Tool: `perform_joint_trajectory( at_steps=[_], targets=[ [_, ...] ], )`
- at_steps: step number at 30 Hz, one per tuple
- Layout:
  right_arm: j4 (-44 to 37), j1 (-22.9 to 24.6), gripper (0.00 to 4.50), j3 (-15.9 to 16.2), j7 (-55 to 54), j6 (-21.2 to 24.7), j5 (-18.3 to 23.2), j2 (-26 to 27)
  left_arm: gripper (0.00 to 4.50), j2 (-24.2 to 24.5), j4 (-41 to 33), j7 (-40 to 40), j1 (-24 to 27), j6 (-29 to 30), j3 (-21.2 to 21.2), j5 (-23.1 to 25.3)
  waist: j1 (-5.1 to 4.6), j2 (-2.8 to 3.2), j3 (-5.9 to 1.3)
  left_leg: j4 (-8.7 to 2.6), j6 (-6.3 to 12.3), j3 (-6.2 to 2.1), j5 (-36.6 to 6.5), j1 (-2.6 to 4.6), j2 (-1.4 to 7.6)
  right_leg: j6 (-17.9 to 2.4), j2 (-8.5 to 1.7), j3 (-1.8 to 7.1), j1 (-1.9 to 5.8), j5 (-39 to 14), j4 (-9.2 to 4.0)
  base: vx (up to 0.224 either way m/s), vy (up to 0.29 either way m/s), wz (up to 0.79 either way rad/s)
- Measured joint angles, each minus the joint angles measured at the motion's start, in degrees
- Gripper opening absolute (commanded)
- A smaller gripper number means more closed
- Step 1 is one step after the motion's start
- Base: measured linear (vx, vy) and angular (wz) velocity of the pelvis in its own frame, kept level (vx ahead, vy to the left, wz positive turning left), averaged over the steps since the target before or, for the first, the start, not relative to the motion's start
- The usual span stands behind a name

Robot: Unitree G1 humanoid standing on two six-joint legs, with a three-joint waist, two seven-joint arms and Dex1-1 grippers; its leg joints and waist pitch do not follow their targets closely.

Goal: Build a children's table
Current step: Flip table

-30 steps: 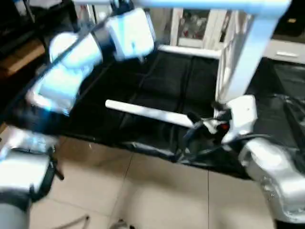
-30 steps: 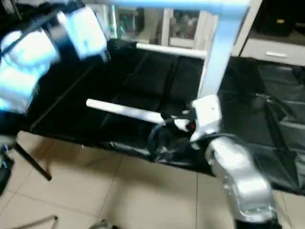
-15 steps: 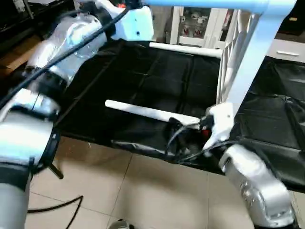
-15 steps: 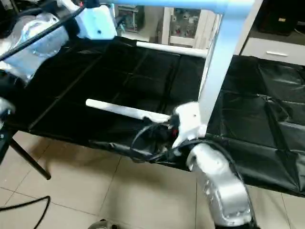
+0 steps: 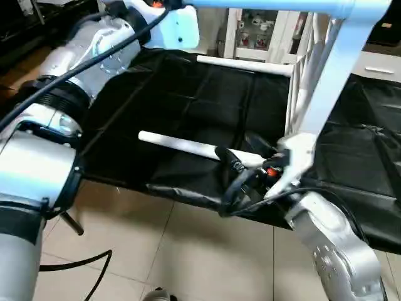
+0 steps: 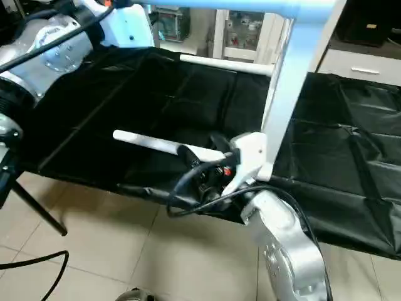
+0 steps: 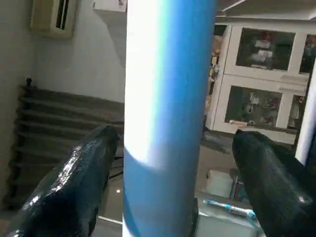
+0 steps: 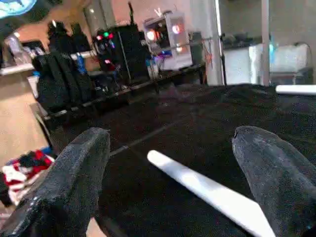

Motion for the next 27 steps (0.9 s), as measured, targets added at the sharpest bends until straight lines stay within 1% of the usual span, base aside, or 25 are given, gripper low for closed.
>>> perform_joint_trajectory(
  at_steps=[1, 2, 3, 9, 11, 14, 18, 20, 23, 24, 27],
  targets=[
    [-0.2, 0.5, 4.29, -0.2, 0.9, -1.6, 0.5, 0.2, 3.67, 0.0, 0.2, 0.0, 0.0, -0.1, 0.0, 0.0, 0.0, 0.0, 0.0, 0.0, 0.0, 0.0, 0.0, 0.01, 0.0, 0.0, 0.0, 0.0, 0.0, 0.0, 0.0, 0.0, 0.0, 0.0],
    [-0.4, 0.9, 4.29, -0.2, 1.1, -2.7, 0.6, 0.3, 3.67, 0.0, 0.2, 0.0, 0.0, -0.2, 0.0, 0.0, 0.01, 0.0, 0.0, 0.0, 0.0, 0.0, 0.0, 0.01, 0.0, 0.0, 0.0, 0.0, 0.0, 0.0, 0.0, 0.0, 0.0, 0.0],
    [-0.6, 1.3, 4.29, -0.4, 1.5, -4.2, 0.7, 0.3, 3.4, 0.0, 0.6, 0.1, 0.0, -0.3, 0.0, 0.0, 0.0, 0.0, 0.0, 0.0, 0.0, -0.01, 0.0, 0.01, 0.0, 0.0, 0.0, 0.0, 0.0, 0.0, 0.0, 0.0, 0.0, 0.0],
    [-2.3, 1.7, 4.29, -1.1, 2.7, -9.2, 0.5, 0.4, 2.93, 0.0, 2.4, 1.2, -0.3, -0.7, 0.0, 0.0, -0.08, 0.0, 0.0, 0.0, 0.0, -0.01, 0.0, 0.01, 0.0, 0.0, 0.0, 0.0, 0.0, 0.0, 0.0, 0.0, 0.0, 0.0],
    [-2.2, 2.0, 4.29, -1.1, 3.0, -9.6, 0.5, 0.4, 2.86, -0.1, 2.8, 1.3, -0.7, -0.7, 0.0, 0.0, -0.05, 0.0, 0.0, 0.0, 0.0, -0.01, 0.0, 0.01, 0.0, 0.0, 0.0, 0.0, 0.0, 0.0, 0.0, 0.0, 0.0, 0.0],
    [-2.1, 2.0, 4.29, -1.1, 3.0, -10.3, 0.4, 0.4, 2.54, -0.2, 3.2, 1.3, -1.1, -0.6, 0.1, 0.0, -0.07, 0.0, 0.0, 0.0, 0.0, -0.01, 0.0, 0.01, 0.0, 0.0, 0.0, 0.0, 0.0, 0.0, 0.0, 0.0, 0.0, 0.0],
    [-1.1, 2.0, 4.29, -1.2, 2.8, -11.2, -0.1, 0.3, 2.27, -0.2, 3.5, 1.3, -1.2, -0.3, 0.6, -0.6, -0.09, 0.0, 0.0, -0.01, 0.0, -0.02, 0.0, 0.02, 0.0, 0.0, 0.0, 0.0, 0.0, 0.0, 0.0, 0.0, 0.0, 0.0],
    [-0.7, 2.0, 4.29, -1.5, 2.5, -11.5, -0.6, 0.3, 2.01, -0.3, 3.7, 1.3, -1.3, 0.0, 0.6, -0.7, -0.09, 0.01, 0.0, 0.0, 0.0, -0.02, 0.0, 0.02, 0.0, 0.0, 0.0, 0.0, 0.0, 0.0, 0.0, 0.0, 0.0, 0.0],
    [0.1, 2.0, 4.29, -1.8, 2.0, -11.6, -0.8, 0.1, 1.95, -0.3, 4.0, 1.1, -1.5, 0.2, 0.7, -0.7, -0.1, 0.03, 0.0, -0.01, 0.0, -0.02, 0.0, 0.02, 0.0, 0.0, 0.0, 0.0, 0.0, 0.0, 0.0, 0.0, 0.0, 0.0],
    [0.7, 2.0, 4.29, -2.0, 1.4, -11.6, -1.3, 0.0, 1.77, -0.5, 4.1, 0.4, -1.7, 0.6, 1.0, -1.3, -0.08, 0.03, 0.0, -0.01, 0.0, -0.02, 0.0, 0.02, 0.0, 0.0, 0.0, -0.01, 0.0, 0.0, 0.0, 0.0, 0.0, 0.0],
    [1.4, 2.0, 4.29, -2.1, 0.4, -11.4, -2.0, -0.2, 1.71, -0.6, 4.3, -0.9, -1.7, 1.4, 1.9, -1.9, -0.08, 0.07, 0.02, -0.01, 0.0, -0.02, 0.0, 0.01, 0.0, 0.0, 0.0, 0.0, 0.0, 0.0, 0.0, 0.0, 0.0, 0.0]
  ],
)
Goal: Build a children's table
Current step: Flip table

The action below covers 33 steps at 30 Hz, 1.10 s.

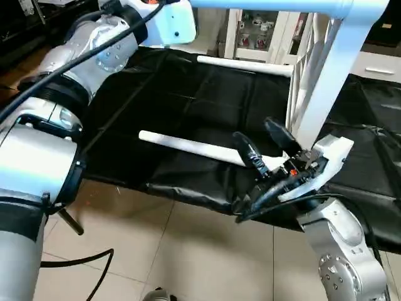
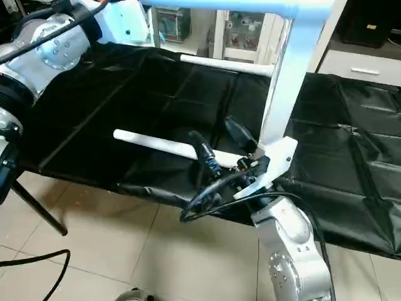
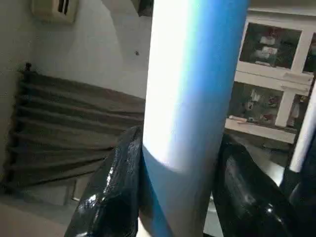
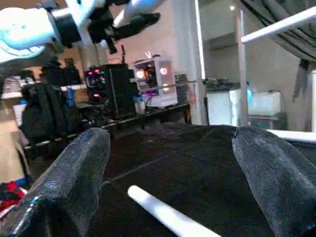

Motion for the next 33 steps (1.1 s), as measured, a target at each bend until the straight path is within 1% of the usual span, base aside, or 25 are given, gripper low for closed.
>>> perform_joint_trajectory(
  at_steps=[2, 3, 4, 8, 11, 13, 15, 17, 20, 21, 25, 27, 29, 33],
  targets=[
    [0.6, 0.0, 4.29, 0.0, -0.9, 0.4, -0.5, -0.1, 1.7, -0.2, 0.2, -1.4, 0.0, 0.7, 0.8, -1.2, 0.01, 0.03, 0.02, 0.0, 0.0, 0.0, 0.0, 0.0, 0.0, 0.0, 0.0, 0.0, 0.0, 0.0, 0.0, 0.0, 0.0, 0.0],
    [1.3, 0.0, 4.29, 0.1, -1.4, 1.7, -1.0, -0.3, 1.69, -0.5, 0.2, -2.9, 0.2, 1.6, 2.1, -2.3, 0.01, 0.04, 0.02, 0.0, 0.0, 0.0, 0.0, 0.0, -0.01, 0.0, 0.0, 0.0, 0.0, 0.0, 0.0, 0.0, 0.0, 0.0],
    [1.7, 0.0, 4.29, 0.1, -1.5, 2.3, -1.2, -0.4, 1.69, -0.5, 0.2, -3.4, 0.3, 2.0, 2.3, -2.7, 0.02, 0.07, 0.05, 0.0, 0.0, 0.0, 0.0, -0.02, -0.01, 0.0, 0.0, 0.0, -0.02, 0.0, 0.0, 0.0, 0.0, 0.0],
    [2.1, 0.2, 4.29, 0.8, -1.4, 4.0, -1.2, -1.3, 1.69, -0.9, -0.2, -6.6, 0.4, 3.7, 4.6, -4.9, 0.15, 0.22, 0.08, -0.04, 0.01, 0.01, 0.0, -0.02, -0.01, -0.1, 0.0, 0.0, -0.04, 0.0, 0.0, 0.0, 0.0, 0.0],
    [2.7, 0.3, 4.29, 1.6, -1.2, 4.9, -1.7, -2.2, 1.7, -1.4, -0.8, -8.8, 0.5, 5.0, 6.1, -7.1, 0.54, 0.5, 0.14, -0.04, 0.04, 0.04, 0.0, -0.02, -0.02, -0.1, -0.03, 0.0, -0.04, -0.1, 0.0, 0.0, 0.0, 0.0],
    [3.9, 0.3, 4.46, 2.0, -1.4, 5.1, -2.7, -2.9, 1.7, -1.7, -1.4, -9.9, 0.5, 5.7, 7.5, -8.7, 1.03, 0.7, 0.21, -0.03, 0.05, 0.05, 0.0, -0.03, -0.02, -0.1, -0.04, 0.0, -0.04, -0.1, 0.0, 0.0, 0.0, 0.0],
    [4.8, 0.3, 4.5, 2.4, -1.4, 5.2, -4.2, -3.5, 1.7, -2.2, -2.2, -11.1, 0.6, 7.3, 9.9, -11.0, 1.39, 0.86, 0.3, -0.03, 0.05, 0.06, 0.0, -0.07, -0.02, -0.1, -0.05, 0.0, -0.07, -0.1, 0.01, 0.0, 0.0, 0.0],
    [5.6, 0.2, 4.5, 2.6, -1.5, 5.2, -4.9, -3.7, 1.7, -2.5, -2.5, -11.8, 0.6, 8.8, 12.1, -13.4, 1.45, 0.86, 0.31, -0.03, 0.07, 0.06, 0.0, -0.14, -0.02, -0.1, -0.05, -0.01, -0.12, -0.1, 0.03, 0.0, 0.0, 0.0],
    [6.0, 0.1, 4.5, 2.7, -1.5, 5.1, -5.7, -4.2, 1.7, -3.5, -3.6, -12.3, 0.9, 12.2, 16.3, -18.1, 1.48, 0.82, 0.33, 0.04, 0.3, 0.06, 0.2, -0.59, -0.02, -0.1, -0.07, -0.03, -0.54, 0.0, 0.12, 0.0, 0.0, 0.0],
    [6.0, 0.1, 4.5, 2.7, -1.4, 5.1, -5.8, -4.2, 1.7, -3.9, -4.3, -12.3, 1.3, 13.5, 17.9, -20.4, 1.44, 0.81, 0.34, 0.06, 0.32, 0.07, 0.2, -0.69, -0.02, -0.1, -0.07, -0.02, -0.63, 0.0, 0.12, 0.0, 0.0, 0.0],
    [6.1, -0.3, 4.5, 2.9, -1.1, 4.5, -5.8, -4.2, 1.7, -4.9, -7.5, -12.2, 3.7, 17.9, 22.7, -26.5, 1.3, 0.58, 0.48, 0.06, 0.37, 0.07, 0.1, -0.77, 0.03, -0.1, -0.07, -0.13, -0.71, -0.1, 0.11, 0.0, 0.0, 0.0],
    [6.6, -0.5, 4.5, 2.9, -1.3, 4.1, -6.2, -4.1, 1.7, -5.1, -8.4, -12.1, 4.6, 19.5, 24.2, -28.1, 1.23, 0.39, 0.6, 0.09, 0.39, 0.06, 0.1, -0.82, 0.05, -0.1, -0.06, -0.18, -0.72, -0.1, 0.1, 0.0, 0.0, 0.0],
    [7.4, -0.8, 4.5, 2.7, -1.7, 3.6, -6.4, -3.7, 1.7, -5.2, -9.5, -12.0, 5.7, 20.6, 24.8, -28.8, 1.23, 0.37, 0.61, 0.17, 0.44, 0.06, 0.1, -0.88, 0.05, -0.1, -0.07, -0.18, -0.72, -0.1, 0.09, 0.0, 0.0, 0.0],
    [9.0, -1.8, 4.5, 0.5, -4.8, 1.0, -6.8, -1.7, 1.7, -6.5, -17.7, -11.2, 11.1, 25.4, 25.7, -30.1, 1.41, 0.33, 0.62, 0.41, 0.58, 0.03, 0.0, -1.05, 0.07, -0.1, -0.1, -0.25, -0.73, -0.1, 0.12, 0.0, 0.0, 0.0]
  ],
)
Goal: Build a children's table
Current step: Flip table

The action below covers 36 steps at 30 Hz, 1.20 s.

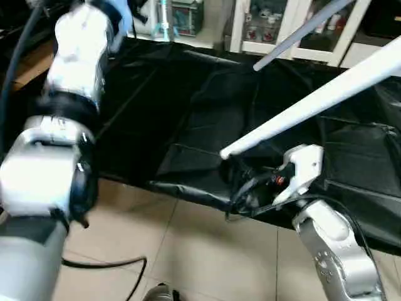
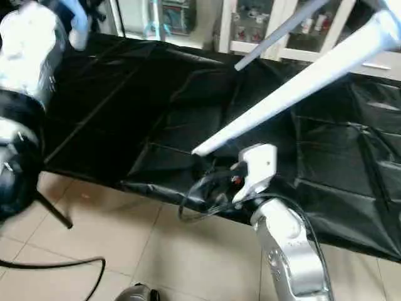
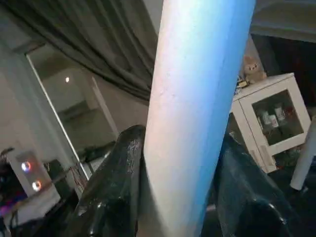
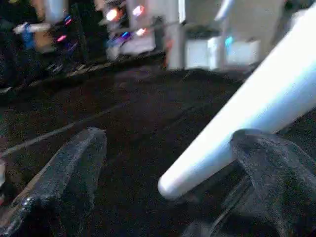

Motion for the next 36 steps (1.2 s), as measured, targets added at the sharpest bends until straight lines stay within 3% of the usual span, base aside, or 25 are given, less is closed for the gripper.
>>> perform_joint_trajectory(
  at_steps=[3, 9, 24, 29, 33, 36],
  targets=[
    [1.5, -0.8, 4.5, -1.7, -3.1, -1.7, -1.9, 0.4, 1.7, -1.8, -8.5, 1.8, 5.7, 5.0, 0.7, -1.4, -0.29, 0.0, 0.0, 0.27, 0.11, -0.01, 0.0, -0.21, 0.0, -0.1, -0.03, -0.01, -0.1, 0.1, 0.06, 0.0, 0.0, 0.0],
    [2.3, -3.5, 4.5, -7.4, -7.3, -5.0, -2.7, 0.6, 1.7, -2.6, -15.2, 3.0, 12.3, 9.2, 2.7, -3.5, -0.36, -0.34, 0.11, 0.73, 0.52, -0.01, 0.3, -0.81, 0.05, -0.1, -0.04, 0.03, -0.93, 0.1, 0.81, 0.0, 0.0, 0.0],
    [10.7, -9.3, 4.5, -7.6, -8.5, -6.3, -4.5, 0.0, 1.7, -2.4, -33.9, 1.0, 25.1, 18.0, 3.2, -6.5, -0.68, -0.48, 0.12, 0.86, 0.5, 0.0, 0.4, -0.87, 0.04, -0.1, -0.06, 0.05, -0.91, 0.2, 0.82, 0.0, 0.0, 0.0],
    [13.5, -12.5, 4.5, -8.6, -8.6, -6.2, -4.2, -0.2, 1.7, -3.3, -36.5, 1.7, 27.1, 19.9, 3.4, -7.0, -0.76, -0.55, 0.11, 0.86, 0.44, 0.0, 0.4, -0.87, 0.05, -0.2, -0.05, 0.04, -0.9, 0.3, 0.84, 0.0, 0.0, 0.0],
    [16.3, -14.7, 4.5, -9.2, -9.1, -6.2, -4.2, -0.1, 1.7, -4.3, -38.0, 2.9, 29.0, 21.2, 3.6, -7.2, -0.9, -0.94, 0.05, 0.86, 0.45, 0.01, 0.5, -0.86, 0.06, -0.1, -0.05, 0.04, -0.89, 0.4, 0.84, 0.0, 0.0, 0.0],
    [17.8, -14.8, 4.16, -9.7, -9.5, -6.2, -4.2, -0.2, 1.7, -4.3, -38.4, 3.6, 30.0, 22.0, 4.3, -7.3, -1.07, -1.17, 0.07, 0.86, 0.47, 0.01, 0.5, -0.87, 0.05, -0.1, -0.05, 0.05, -0.89, 0.5, 0.81, 0.0, 0.0, 0.0]
  ],
)
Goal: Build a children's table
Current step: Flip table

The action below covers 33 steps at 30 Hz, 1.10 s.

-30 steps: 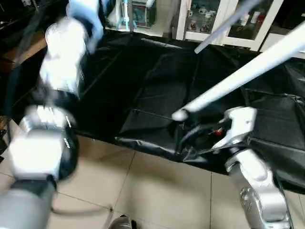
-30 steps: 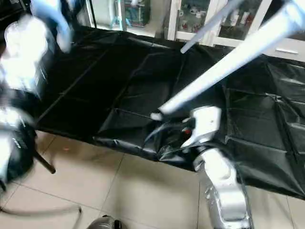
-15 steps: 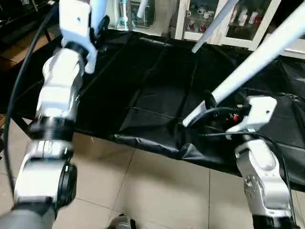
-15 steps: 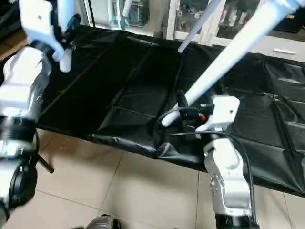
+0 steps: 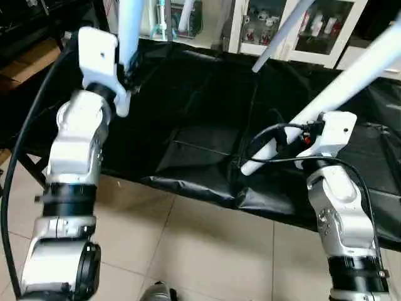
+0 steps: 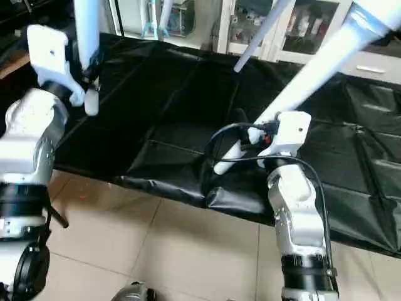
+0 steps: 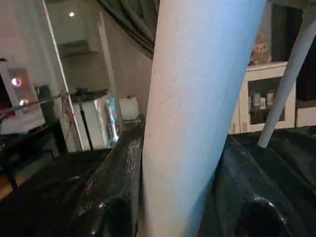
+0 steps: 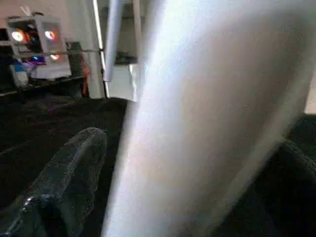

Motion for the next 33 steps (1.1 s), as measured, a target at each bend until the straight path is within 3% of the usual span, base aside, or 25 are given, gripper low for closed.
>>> perform_joint_trajectory(
  at_steps=[6, 15, 21, 23, 33],
  targets=[
    [1.2, -2.2, 3.58, -0.1, 1.1, 0.3, 0.0, -1.7, 1.67, -0.4, 0.0, 3.1, 1.3, 1.0, 0.2, 0.1, -0.71, -0.49, 0.01, 0.01, -0.03, 0.0, 0.1, 0.03, 0.0, 0.0, 0.0, 0.03, 0.02, 0.2, -0.04, 0.0, 0.0, 0.0],
    [1.4, -4.4, 2.95, -0.1, 1.1, 1.2, -0.3, -3.3, 1.63, -1.4, 0.4, 4.3, 5.4, 0.8, 0.8, -0.1, -0.75, -1.28, 0.04, 0.01, -0.1, 0.0, 0.1, 0.06, -0.01, 0.1, 0.0, 0.06, 0.05, 0.4, -0.07, 0.0, 0.0, 0.0],
    [1.7, -3.7, 2.51, 0.6, -0.1, 1.2, -1.6, -1.6, 1.61, -1.8, 5.0, 3.4, 8.6, -4.6, 0.6, -0.5, -0.71, -1.65, -0.01, 0.0, -0.11, 0.0, 0.1, 0.06, 0.0, 0.1, 0.01, 0.05, 0.07, 0.4, -0.11, 0.0, 0.0, 0.0],
    [1.9, -2.6, 2.17, 1.0, -0.8, 1.2, -1.6, -0.5, 1.61, -1.9, 6.2, 3.1, 9.2, -5.9, 0.5, -0.5, -0.68, -1.75, 0.03, 0.0, -0.11, 0.0, 0.1, 0.06, 0.0, 0.1, 0.01, 0.06, 0.07, 0.4, -0.11, 0.0, 0.0, 0.0],
    [1.9, -1.7, 1.53, 1.5, -3.3, 1.2, -2.5, 1.9, 1.61, 0.0, 16.2, 1.8, 6.5, -13.9, -0.6, 0.1, -0.7, -1.99, -0.1, 0.0, -0.13, 0.0, 0.1, 0.12, -0.01, 0.2, 0.01, 0.09, 0.18, 0.5, -0.11, 0.0, 0.0, 0.0]
  ],
)
